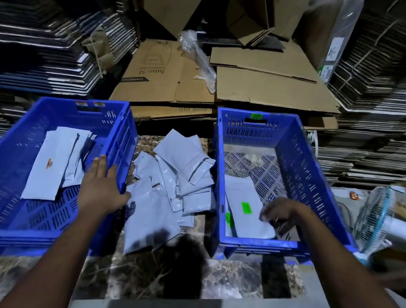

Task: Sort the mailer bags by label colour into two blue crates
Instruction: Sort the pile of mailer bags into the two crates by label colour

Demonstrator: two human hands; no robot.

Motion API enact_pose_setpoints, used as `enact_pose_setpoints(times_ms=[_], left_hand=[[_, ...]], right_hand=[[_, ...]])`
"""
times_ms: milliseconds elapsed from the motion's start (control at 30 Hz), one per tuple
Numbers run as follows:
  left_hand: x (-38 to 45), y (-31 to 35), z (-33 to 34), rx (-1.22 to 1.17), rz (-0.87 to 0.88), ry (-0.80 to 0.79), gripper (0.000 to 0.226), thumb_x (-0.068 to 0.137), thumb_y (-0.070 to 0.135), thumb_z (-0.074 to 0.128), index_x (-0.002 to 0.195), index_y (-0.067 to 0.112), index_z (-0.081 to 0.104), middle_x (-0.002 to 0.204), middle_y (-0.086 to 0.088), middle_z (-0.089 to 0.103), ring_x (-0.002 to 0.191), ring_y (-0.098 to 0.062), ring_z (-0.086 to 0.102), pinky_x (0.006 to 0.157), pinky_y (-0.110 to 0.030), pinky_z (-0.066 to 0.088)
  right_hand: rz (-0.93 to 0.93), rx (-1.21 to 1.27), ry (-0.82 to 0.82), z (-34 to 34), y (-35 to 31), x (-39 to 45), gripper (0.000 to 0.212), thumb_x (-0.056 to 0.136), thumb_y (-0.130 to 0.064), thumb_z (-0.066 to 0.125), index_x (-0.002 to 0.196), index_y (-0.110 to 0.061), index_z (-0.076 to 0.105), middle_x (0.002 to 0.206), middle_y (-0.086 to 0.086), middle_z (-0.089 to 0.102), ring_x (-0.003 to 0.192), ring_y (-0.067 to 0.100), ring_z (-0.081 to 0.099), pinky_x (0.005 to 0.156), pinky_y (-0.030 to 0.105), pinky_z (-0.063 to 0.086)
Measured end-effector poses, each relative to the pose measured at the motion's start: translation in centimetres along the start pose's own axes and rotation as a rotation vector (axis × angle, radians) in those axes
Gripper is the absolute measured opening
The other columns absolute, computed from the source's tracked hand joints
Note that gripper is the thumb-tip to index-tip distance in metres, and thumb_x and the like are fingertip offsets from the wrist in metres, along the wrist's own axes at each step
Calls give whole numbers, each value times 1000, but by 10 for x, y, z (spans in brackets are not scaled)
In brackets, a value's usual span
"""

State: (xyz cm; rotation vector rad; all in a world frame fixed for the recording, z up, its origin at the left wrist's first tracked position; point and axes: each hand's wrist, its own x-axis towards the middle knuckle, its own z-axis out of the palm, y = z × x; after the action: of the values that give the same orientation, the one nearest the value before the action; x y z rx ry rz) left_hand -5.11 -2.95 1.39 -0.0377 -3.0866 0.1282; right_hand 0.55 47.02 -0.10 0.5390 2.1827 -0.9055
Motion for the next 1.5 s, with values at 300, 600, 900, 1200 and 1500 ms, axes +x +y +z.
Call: enact_pose_setpoints(times_ms=[300,600,900,1200,1500], left_hand=[[1,-15,-10,-205,52,-98,97,83,62,60,155,14,17,164,-12,-2,151,-29,-3,122,-45,9],[-5,-32,-9,-491,108,-33,90,75,58,57,150,15,33,157,-9,29,149,-27,13,120,-43,19],[-8,-33,-7,-538,148,7,78,79,50,62,145,16,39,150,-5,41,149,-25,15,117,-40,23],[-19,-30,-21,-698,133,39,61,84,40,65,139,22,46,130,0,55,127,-17,41,98,-24,35],[-76,6,-60,-1647,3,-393,26,95,17,61,120,26,56,107,4,72,98,-8,70,70,-15,53]], right_hand=[[-205,-507,631,24,-73,-42,16,90,-26,60,95,-20,73,88,6,73,78,26,67,70,33,55],[-602,-289,644,148,-226,-7,29,87,-18,64,115,-9,65,116,13,64,108,31,61,88,37,51],[-393,-751,706,158,-238,56,32,92,-1,51,124,-3,53,122,16,56,117,34,53,87,41,50],[-699,138,631,164,-230,-8,39,90,-19,50,127,-17,62,106,4,64,77,21,63,74,44,56],[-725,814,-30,194,-179,-106,40,84,-10,61,124,-13,65,121,15,68,108,33,67,86,42,56]])
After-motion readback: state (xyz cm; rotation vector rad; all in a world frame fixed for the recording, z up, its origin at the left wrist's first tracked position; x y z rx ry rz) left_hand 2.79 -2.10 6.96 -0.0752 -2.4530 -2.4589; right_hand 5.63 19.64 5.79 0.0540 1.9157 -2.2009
